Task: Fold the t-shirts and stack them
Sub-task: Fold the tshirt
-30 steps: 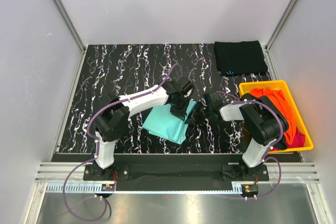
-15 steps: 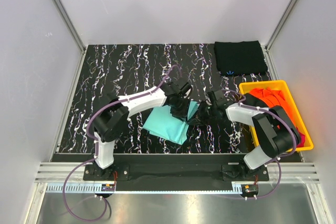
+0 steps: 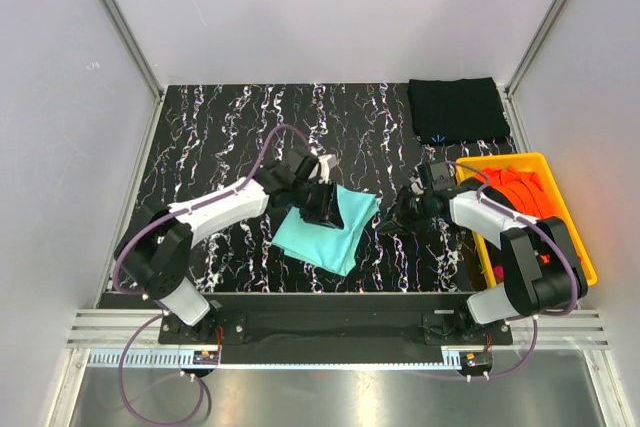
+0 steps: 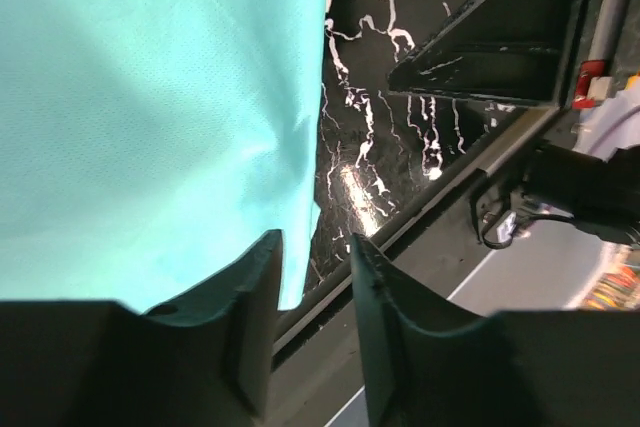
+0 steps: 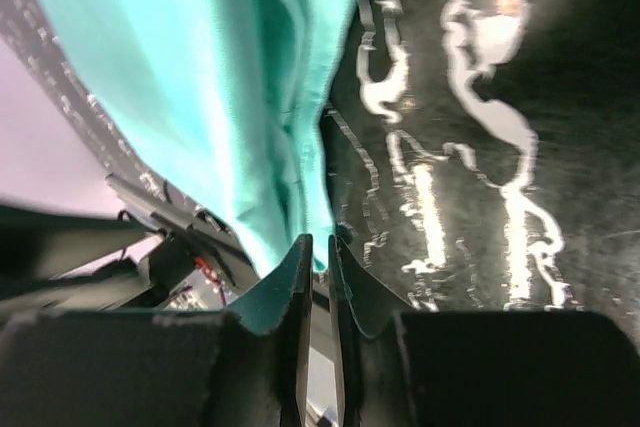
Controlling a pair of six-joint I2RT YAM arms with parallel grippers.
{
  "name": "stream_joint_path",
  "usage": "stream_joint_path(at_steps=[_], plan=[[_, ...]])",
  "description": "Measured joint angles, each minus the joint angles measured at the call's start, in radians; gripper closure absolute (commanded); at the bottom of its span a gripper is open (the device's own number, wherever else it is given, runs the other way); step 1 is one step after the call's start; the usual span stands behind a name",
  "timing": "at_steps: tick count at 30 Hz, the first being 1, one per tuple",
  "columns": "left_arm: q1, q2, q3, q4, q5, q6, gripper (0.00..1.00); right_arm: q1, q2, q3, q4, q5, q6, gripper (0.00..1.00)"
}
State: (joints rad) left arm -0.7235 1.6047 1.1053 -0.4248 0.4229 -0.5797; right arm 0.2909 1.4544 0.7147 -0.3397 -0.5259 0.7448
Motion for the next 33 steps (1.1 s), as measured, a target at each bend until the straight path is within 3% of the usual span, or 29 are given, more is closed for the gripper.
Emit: stream_joint_path(at_steps=[5, 18, 33], plan=[[0.018, 0.016, -0.148, 0.146, 0.101, -0.066, 0.71, 0.0, 0.02, 0.07, 0.018, -0.081, 0.004, 0.84], [0.009, 0.066, -0.266, 0.375, 0.185, -0.188, 0.73, 0.069, 0.247, 0.154, 0.214, -0.26, 0.125, 0.87], [-0.053, 0.13, -0.349, 0.465, 0.203, -0.241, 0.76, -0.036, 0.419, 0.081, 0.347, -0.327, 0.037, 0.9]])
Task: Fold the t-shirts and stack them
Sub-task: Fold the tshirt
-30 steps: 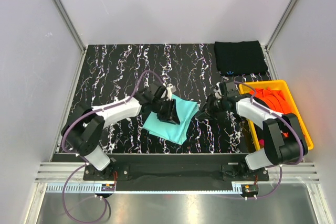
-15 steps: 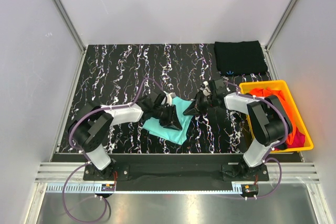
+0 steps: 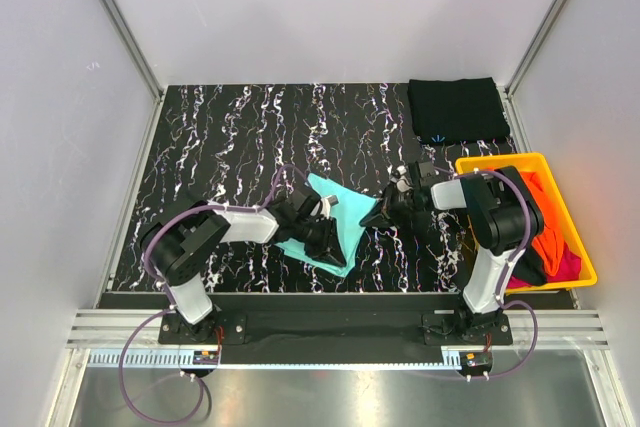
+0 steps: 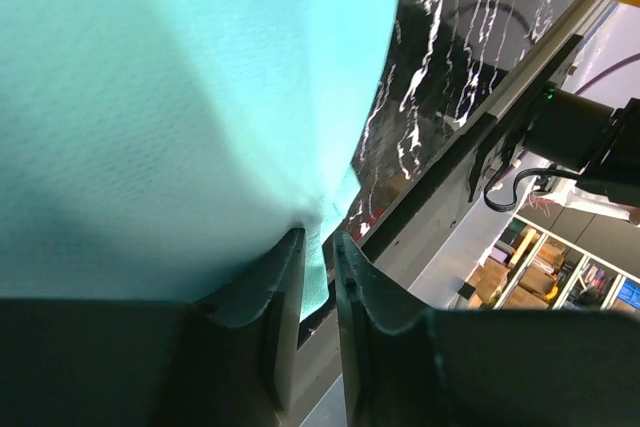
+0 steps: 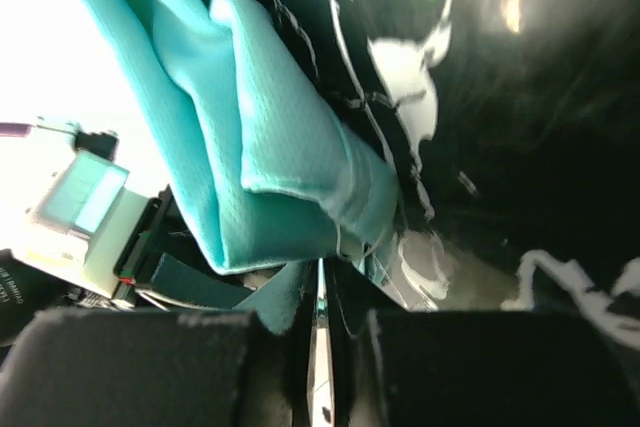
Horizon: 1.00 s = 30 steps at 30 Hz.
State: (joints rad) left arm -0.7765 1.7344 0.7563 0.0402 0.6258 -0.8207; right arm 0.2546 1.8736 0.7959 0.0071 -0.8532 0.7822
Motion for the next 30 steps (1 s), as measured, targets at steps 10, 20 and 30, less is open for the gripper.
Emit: stream_joint_path(at_steps=[10, 20, 30], plan=[[0.001, -0.043, 0.001, -0.055, 0.015, 0.031, 0.74, -0.02, -0.002, 0.064, -0.081, -0.002, -0.037, 0.86], [-0.002, -0.043, 0.06, -0.072, 0.036, 0.04, 0.74, -0.02, 0.003, 0.129, -0.098, 0.007, -0.027, 0.86], [-0.018, 0.011, 0.006, -0.038, 0.054, 0.046, 0.75, -0.079, 0.093, 0.156, -0.112, 0.01, -0.066, 0.86]])
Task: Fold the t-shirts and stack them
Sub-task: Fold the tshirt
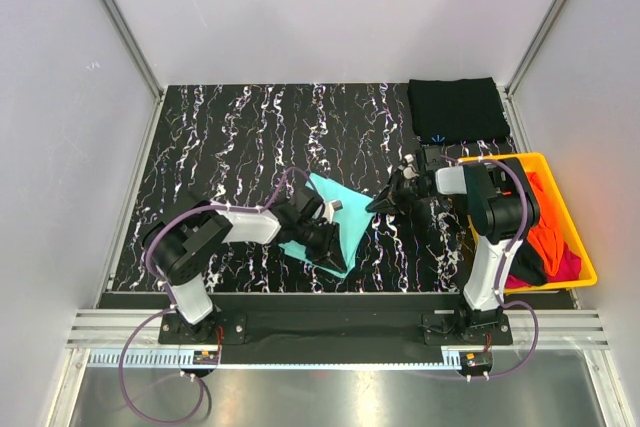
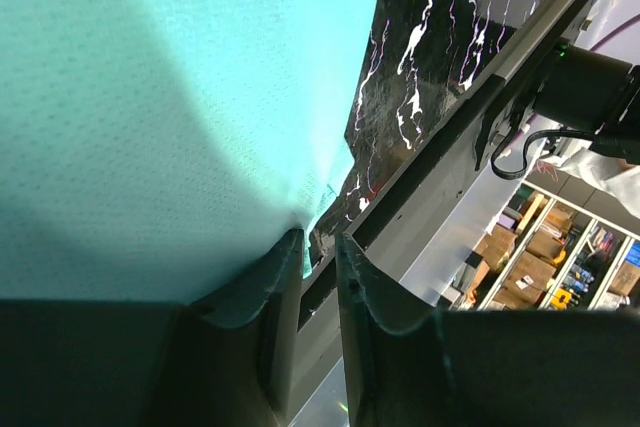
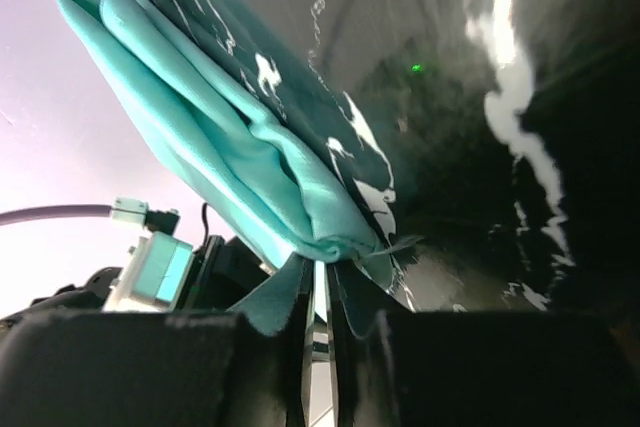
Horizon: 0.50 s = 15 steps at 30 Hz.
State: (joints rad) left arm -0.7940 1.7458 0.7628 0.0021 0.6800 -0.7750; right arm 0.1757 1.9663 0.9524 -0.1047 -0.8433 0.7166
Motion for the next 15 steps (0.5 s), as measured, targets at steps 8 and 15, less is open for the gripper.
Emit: stream_joint_path(at_steps=[8, 15], plan=[[0.01, -0.086, -0.003, -0.081, -0.001, 0.06, 0.73, -0.02, 0.017, 0.117, -0.143, 0.05, -0.092, 0.83], [0.214, -0.34, -0.004, -0.169, 0.0, 0.125, 0.7, -0.013, -0.058, 0.195, -0.243, 0.087, -0.1, 0.77]])
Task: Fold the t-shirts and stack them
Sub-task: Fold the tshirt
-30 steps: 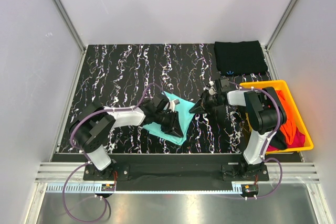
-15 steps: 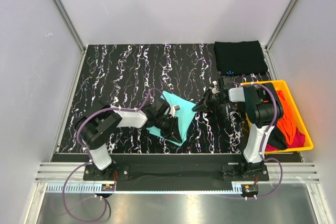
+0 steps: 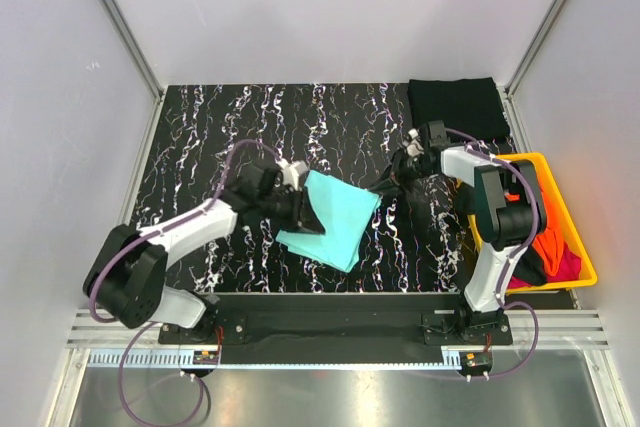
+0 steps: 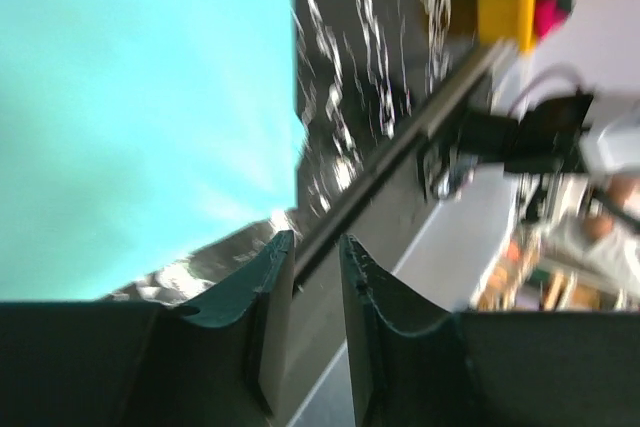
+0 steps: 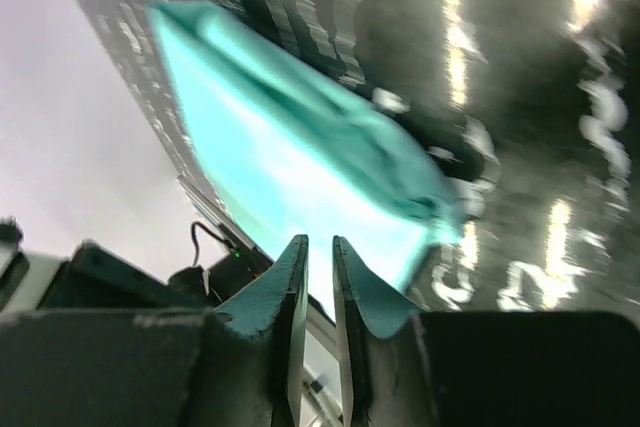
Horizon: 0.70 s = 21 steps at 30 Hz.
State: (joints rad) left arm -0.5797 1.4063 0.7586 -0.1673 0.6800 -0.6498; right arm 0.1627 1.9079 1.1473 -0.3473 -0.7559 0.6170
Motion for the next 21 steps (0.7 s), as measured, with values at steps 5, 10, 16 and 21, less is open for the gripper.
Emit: stream_joint_path(at_steps=[5, 10, 16, 21], plan=[[0.124, 0.002, -0.003, 0.005, 0.005, 0.027, 0.7, 0.066, -0.006, 0.106, 0.018, 0.008, 0.039, 0.76], [0.198, 0.074, -0.042, 0.089, 0.043, 0.019, 0.71, 0.198, 0.052, 0.169, 0.159, -0.006, 0.152, 0.76], [0.258, 0.167, -0.068, 0.178, 0.066, 0.006, 0.73, 0.307, 0.22, 0.215, 0.332, -0.045, 0.302, 0.76], [0.266, 0.199, -0.125, 0.224, 0.071, 0.002, 0.74, 0.318, 0.318, 0.23, 0.441, -0.076, 0.396, 0.76]])
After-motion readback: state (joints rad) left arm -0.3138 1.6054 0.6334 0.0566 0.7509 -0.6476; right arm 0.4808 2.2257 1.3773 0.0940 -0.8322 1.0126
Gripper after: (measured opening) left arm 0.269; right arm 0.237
